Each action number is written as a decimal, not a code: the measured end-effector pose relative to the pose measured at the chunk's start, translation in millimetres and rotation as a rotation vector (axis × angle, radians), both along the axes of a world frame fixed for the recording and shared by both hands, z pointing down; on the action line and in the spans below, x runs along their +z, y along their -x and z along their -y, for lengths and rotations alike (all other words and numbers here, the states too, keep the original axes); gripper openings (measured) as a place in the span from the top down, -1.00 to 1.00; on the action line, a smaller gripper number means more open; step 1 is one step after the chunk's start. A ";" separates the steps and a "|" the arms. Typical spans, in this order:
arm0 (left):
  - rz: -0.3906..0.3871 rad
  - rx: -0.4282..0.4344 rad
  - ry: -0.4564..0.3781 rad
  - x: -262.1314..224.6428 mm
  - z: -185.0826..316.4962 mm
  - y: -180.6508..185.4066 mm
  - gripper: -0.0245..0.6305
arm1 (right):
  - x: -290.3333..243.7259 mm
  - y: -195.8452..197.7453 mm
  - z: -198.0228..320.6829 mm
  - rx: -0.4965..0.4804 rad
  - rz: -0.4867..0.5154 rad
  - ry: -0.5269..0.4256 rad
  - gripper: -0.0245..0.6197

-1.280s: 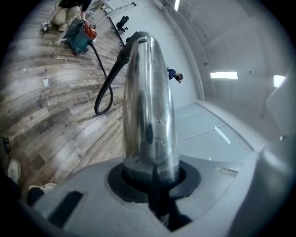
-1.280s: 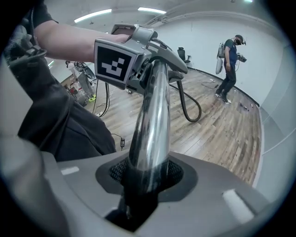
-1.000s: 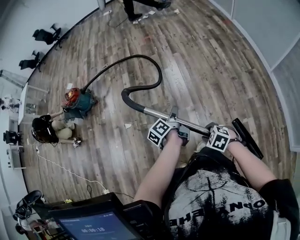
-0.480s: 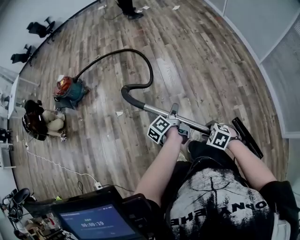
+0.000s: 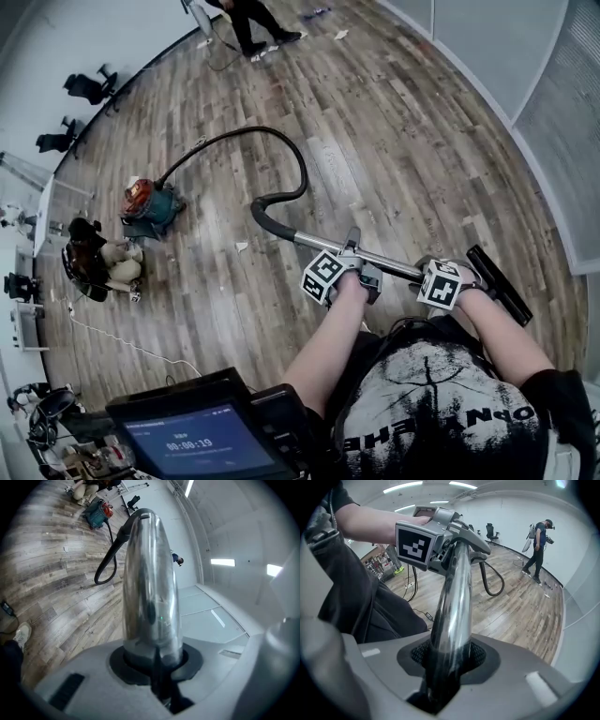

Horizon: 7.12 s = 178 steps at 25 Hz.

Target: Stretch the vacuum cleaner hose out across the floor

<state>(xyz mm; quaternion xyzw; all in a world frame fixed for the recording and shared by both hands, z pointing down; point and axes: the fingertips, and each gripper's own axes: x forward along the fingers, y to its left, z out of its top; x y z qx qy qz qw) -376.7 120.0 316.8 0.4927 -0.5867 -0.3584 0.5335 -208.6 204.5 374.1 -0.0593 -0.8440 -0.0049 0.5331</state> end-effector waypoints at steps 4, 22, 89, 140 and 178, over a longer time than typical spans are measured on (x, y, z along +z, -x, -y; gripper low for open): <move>0.012 -0.026 0.002 6.4 9.9 -65.7 0.76 | 8.0 -67.6 14.7 -0.028 0.011 0.001 0.49; 0.002 -0.016 0.027 12.5 30.8 -168.6 0.76 | 10.2 -170.2 33.7 -0.023 -0.001 0.019 0.49; -0.105 0.085 0.156 123.3 92.3 -561.0 0.77 | 90.9 -558.1 79.0 0.060 -0.094 0.122 0.49; -0.080 -0.064 0.146 129.9 118.0 -798.6 0.76 | 105.0 -810.1 127.8 -0.086 -0.082 0.126 0.49; -0.228 0.380 0.174 175.6 110.4 -883.9 0.40 | 125.6 -858.3 139.3 -0.013 -0.220 0.114 0.49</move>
